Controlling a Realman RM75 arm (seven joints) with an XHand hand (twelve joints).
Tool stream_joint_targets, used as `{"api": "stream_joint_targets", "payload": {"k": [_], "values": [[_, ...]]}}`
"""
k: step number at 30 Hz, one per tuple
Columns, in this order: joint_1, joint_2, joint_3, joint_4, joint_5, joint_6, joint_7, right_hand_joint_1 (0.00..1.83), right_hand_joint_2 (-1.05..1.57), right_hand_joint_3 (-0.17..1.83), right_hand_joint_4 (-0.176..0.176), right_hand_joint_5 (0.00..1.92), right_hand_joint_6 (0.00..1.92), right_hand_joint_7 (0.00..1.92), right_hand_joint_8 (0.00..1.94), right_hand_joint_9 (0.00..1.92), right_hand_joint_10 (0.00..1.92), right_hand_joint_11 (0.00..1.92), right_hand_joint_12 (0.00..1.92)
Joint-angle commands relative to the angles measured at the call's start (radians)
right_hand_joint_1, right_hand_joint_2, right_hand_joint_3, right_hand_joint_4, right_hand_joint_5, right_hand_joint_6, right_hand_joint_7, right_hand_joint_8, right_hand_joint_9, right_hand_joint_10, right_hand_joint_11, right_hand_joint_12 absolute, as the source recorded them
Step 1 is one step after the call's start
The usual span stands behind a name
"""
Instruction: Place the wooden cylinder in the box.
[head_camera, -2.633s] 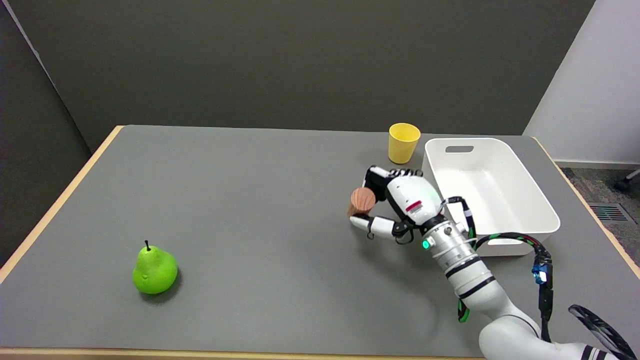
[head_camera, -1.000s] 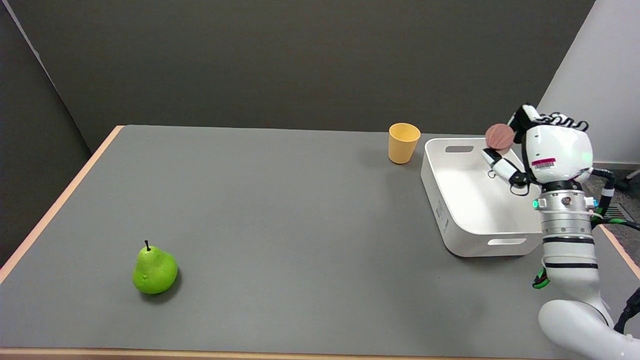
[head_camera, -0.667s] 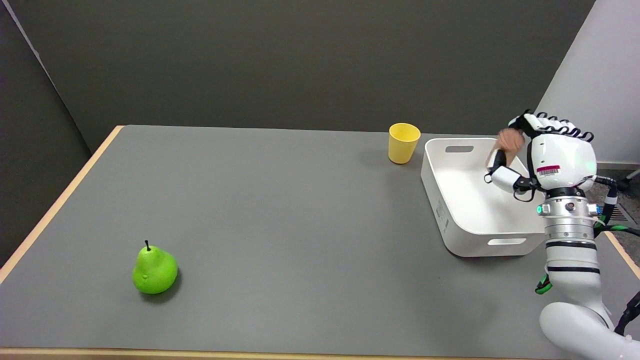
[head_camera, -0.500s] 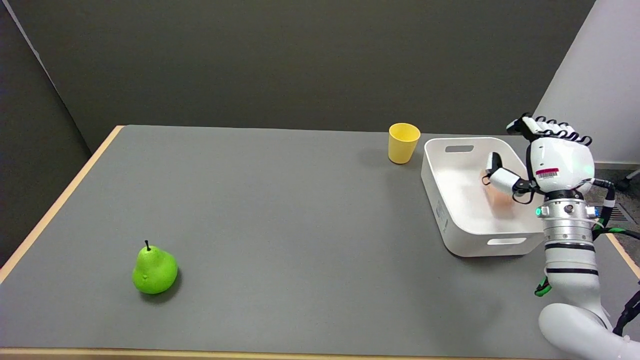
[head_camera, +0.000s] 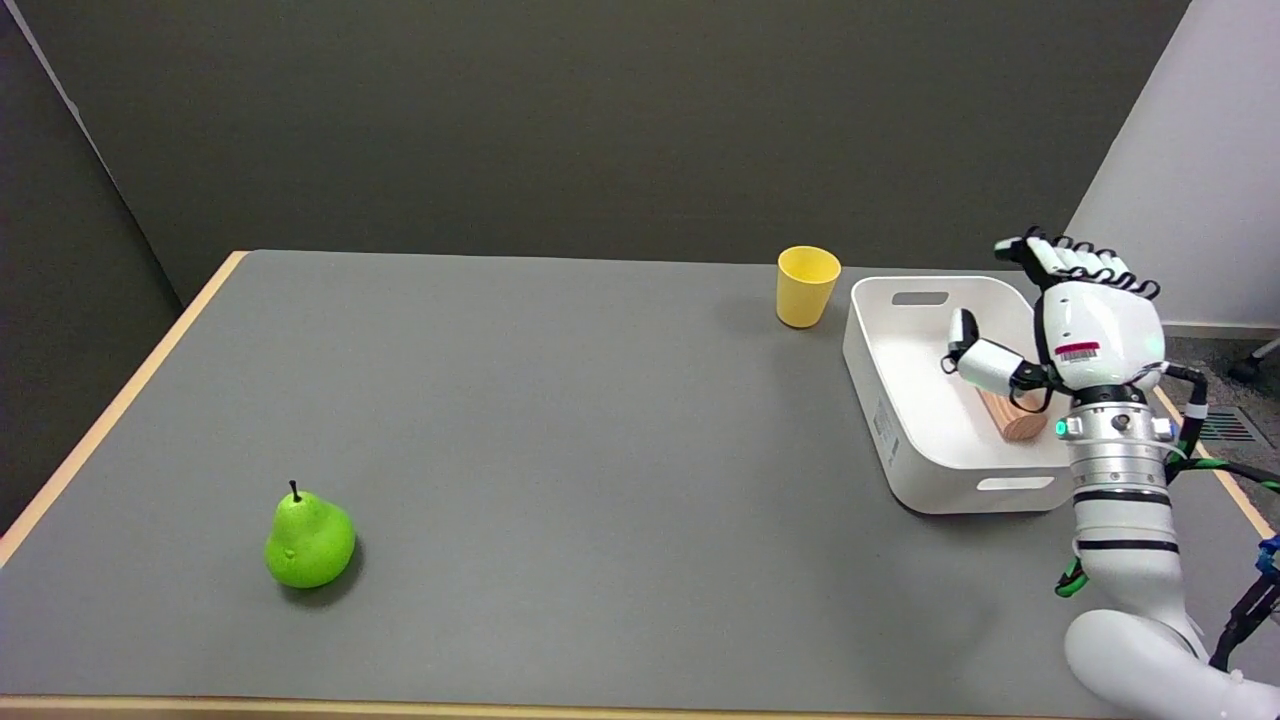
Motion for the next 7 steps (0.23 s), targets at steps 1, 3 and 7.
{"api": "stream_joint_targets", "payload": {"k": [1, 3, 7], "values": [[0.112, 0.001, -0.198, 0.189, -0.342, 0.023, 0.206, 0.45, 0.70, 0.86, 0.045, 0.32, 0.58, 0.44, 0.48, 0.33, 0.96, 0.29, 1.50], [0.142, 0.004, -0.265, 0.224, -0.394, 0.013, 0.209, 0.44, 0.70, 0.86, 0.041, 0.32, 0.57, 0.44, 0.47, 0.33, 0.96, 0.29, 1.50], [0.173, -0.012, -0.363, 0.250, -0.476, -0.015, 0.240, 0.42, 0.70, 0.86, 0.041, 0.32, 0.57, 0.44, 0.47, 0.33, 0.95, 0.29, 1.50]]}}
